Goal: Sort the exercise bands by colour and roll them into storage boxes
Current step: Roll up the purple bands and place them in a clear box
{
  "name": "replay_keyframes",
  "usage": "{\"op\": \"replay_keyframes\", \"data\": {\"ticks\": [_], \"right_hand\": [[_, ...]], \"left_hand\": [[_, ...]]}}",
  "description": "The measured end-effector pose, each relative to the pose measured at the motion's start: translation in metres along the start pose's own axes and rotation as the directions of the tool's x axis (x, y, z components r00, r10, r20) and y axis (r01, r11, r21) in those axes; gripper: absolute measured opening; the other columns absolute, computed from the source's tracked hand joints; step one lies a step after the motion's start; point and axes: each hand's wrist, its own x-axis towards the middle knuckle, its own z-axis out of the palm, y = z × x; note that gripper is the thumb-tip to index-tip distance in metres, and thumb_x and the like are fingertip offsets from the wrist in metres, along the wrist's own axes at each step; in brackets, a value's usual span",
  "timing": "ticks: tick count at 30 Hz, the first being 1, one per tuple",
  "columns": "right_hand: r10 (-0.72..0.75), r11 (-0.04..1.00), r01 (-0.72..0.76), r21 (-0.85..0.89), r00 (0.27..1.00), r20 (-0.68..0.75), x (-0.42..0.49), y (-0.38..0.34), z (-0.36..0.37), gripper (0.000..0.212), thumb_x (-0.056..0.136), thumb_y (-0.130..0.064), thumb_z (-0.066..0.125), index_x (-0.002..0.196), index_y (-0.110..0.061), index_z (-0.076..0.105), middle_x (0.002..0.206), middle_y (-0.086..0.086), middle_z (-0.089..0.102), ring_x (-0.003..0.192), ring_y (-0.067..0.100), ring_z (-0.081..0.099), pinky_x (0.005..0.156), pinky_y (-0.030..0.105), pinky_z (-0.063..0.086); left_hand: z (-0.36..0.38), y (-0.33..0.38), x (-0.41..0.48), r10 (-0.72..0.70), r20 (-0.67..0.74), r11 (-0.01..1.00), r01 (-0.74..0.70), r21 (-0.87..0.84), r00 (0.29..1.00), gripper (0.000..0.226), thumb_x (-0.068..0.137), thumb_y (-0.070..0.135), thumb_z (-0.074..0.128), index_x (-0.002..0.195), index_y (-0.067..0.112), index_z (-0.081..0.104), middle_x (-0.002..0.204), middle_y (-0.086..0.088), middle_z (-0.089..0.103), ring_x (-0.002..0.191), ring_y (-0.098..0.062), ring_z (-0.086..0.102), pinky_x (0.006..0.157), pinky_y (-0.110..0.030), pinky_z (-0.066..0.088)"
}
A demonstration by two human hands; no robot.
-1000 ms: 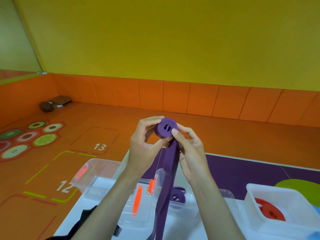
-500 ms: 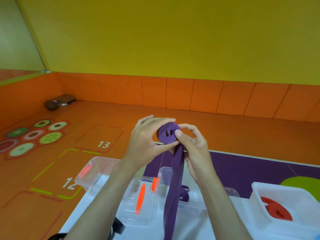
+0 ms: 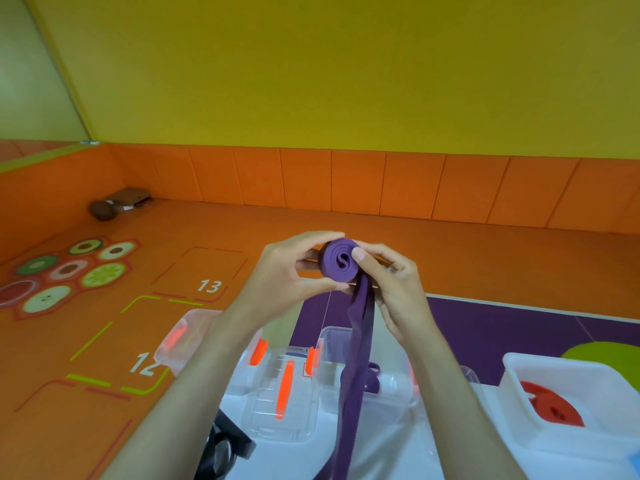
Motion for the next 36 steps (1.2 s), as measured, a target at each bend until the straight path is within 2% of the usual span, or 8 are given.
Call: {"op": "replay_keyframes", "data": {"ticks": [5,12,16,22,27,31,34,36], "right_hand": [[-0.027,0.997,0.026,0.075,1.0,0.007,-0.005,-0.006,0.017,0.035,0.102,-0.021,0.06,0.136,-0.016,0.067,0.119,0.012,0.077,0.093,0.029,0.073,0.082,0.041,0.065],[-0.216,0.976,0.214,-0.032,0.969,-0.122,-0.007,-0.027,0.024,0.013,0.093,-0.008,0.074,0.106,-0.007,0.072,0.085,0.016,0.079,0.07,0.022,0.074,0.064,0.032,0.063],[-0.251,0.956,0.224,-0.19,0.959,-0.133,-0.014,-0.016,0.009,0.011,0.091,-0.005,0.077,0.102,-0.004,0.076,0.082,0.012,0.079,0.067,0.018,0.074,0.063,0.026,0.058],[-0.128,0.944,0.129,-0.303,0.991,0.024,-0.028,0.005,-0.018,0.022,0.088,-0.004,0.078,0.11,-0.002,0.076,0.099,0.015,0.079,0.081,0.033,0.075,0.075,0.043,0.066],[-0.042,0.98,0.029,-0.199,0.997,-0.06,-0.041,0.037,-0.017,0.044,0.089,-0.014,0.078,0.133,-0.015,0.071,0.115,0.008,0.079,0.096,0.022,0.074,0.09,0.035,0.061],[-0.044,0.976,0.014,-0.218,0.99,-0.132,-0.046,0.043,-0.025,0.036,0.089,-0.003,0.078,0.123,-0.014,0.076,0.096,0.014,0.08,0.075,0.027,0.071,0.075,0.034,0.061],[0.03,0.93,-0.001,-0.367,0.997,0.072,-0.042,0.031,-0.043,0.034,0.088,-0.003,0.08,0.12,-0.013,0.078,0.104,0.014,0.08,0.082,0.025,0.071,0.086,0.054,0.062],[0.107,0.9,-0.009,-0.435,0.974,0.201,-0.041,0.023,-0.046,0.036,0.088,-0.003,0.08,0.122,-0.013,0.077,0.108,0.011,0.079,0.085,0.024,0.072,0.086,0.05,0.063]], "left_hand": [[0.001,0.013,0.012,0.113,-0.194,0.993,-0.107,0.04,0.975,0.066,0.076,0.014,0.094,0.136,0.009,0.066,0.132,0.003,0.07,0.112,-0.014,0.071,0.094,-0.026,0.06],[0.012,0.03,0.013,0.111,-0.351,0.99,-0.134,-0.042,0.93,0.063,0.073,0.01,0.097,0.126,0.014,0.064,0.131,0.001,0.066,0.118,-0.016,0.068,0.089,-0.027,0.058],[0.019,0.03,-0.004,-0.115,-0.152,0.941,0.059,-0.334,0.982,0.054,0.076,0.009,0.093,0.11,0.033,0.06,0.13,0.006,0.068,0.121,-0.02,0.068,0.089,-0.028,0.057],[-0.005,0.018,-0.012,-0.406,0.043,0.843,0.392,-0.368,0.913,0.024,0.084,0.013,0.088,0.095,0.013,0.066,0.091,-0.007,0.08,0.083,-0.021,0.076,0.077,-0.037,0.063],[0.025,0.016,-0.03,-0.57,-0.087,0.683,0.412,-0.603,0.817,0.028,0.087,0.006,0.084,0.113,0.012,0.076,0.095,-0.012,0.081,0.086,-0.022,0.078,0.074,-0.029,0.062],[0.042,0.005,-0.043,-0.565,-0.085,0.727,0.446,-0.523,0.821,0.029,0.092,0.012,0.081,0.12,0.018,0.077,0.102,-0.004,0.081,0.094,-0.014,0.077,0.073,-0.021,0.059],[0.019,-0.001,-0.042,-0.55,0.262,0.714,0.609,-0.346,0.793,0.027,0.094,0.021,0.079,0.121,0.018,0.076,0.109,0.0,0.081,0.103,-0.015,0.076,0.081,-0.023,0.061],[0.006,-0.004,-0.041,-0.55,0.434,0.71,0.673,-0.208,0.714,0.025,0.092,0.023,0.081,0.115,0.015,0.077,0.107,-0.002,0.081,0.105,-0.017,0.077,0.092,-0.031,0.062]]}}
